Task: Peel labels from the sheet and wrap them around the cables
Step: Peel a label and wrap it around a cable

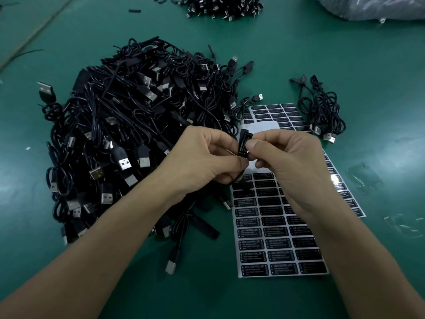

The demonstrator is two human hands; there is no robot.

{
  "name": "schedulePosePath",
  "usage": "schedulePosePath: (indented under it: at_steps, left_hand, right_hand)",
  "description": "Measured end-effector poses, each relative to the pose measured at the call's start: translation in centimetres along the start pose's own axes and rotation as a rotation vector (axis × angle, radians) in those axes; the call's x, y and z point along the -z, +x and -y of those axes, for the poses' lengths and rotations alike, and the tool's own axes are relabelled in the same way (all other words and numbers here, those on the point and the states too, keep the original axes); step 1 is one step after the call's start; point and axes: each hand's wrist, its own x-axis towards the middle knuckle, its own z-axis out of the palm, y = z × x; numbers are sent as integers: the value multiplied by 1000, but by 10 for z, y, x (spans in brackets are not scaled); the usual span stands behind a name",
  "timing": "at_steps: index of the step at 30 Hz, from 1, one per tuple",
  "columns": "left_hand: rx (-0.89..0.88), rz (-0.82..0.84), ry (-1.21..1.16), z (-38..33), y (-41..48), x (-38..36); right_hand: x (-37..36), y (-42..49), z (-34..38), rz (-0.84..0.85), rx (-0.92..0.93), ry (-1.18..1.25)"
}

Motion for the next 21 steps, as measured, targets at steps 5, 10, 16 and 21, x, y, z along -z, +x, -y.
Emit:
schedulePosePath:
  at_steps: [5,10,16,21]
  left_hand:
    - [4,-4,15,1,1,0]
    - [2,0,12,2,1,0]
    - [-1,-3,10,3,2,-1]
    - [-2,-1,13,3,2,0]
  right_hand:
    - [3,2,-1,28,-21,7]
    - [1,1,0,6,-22,7]
    - [-4,-1,1,-33,-2,-1]
    - [-4,-1,2,-42,12,-24]
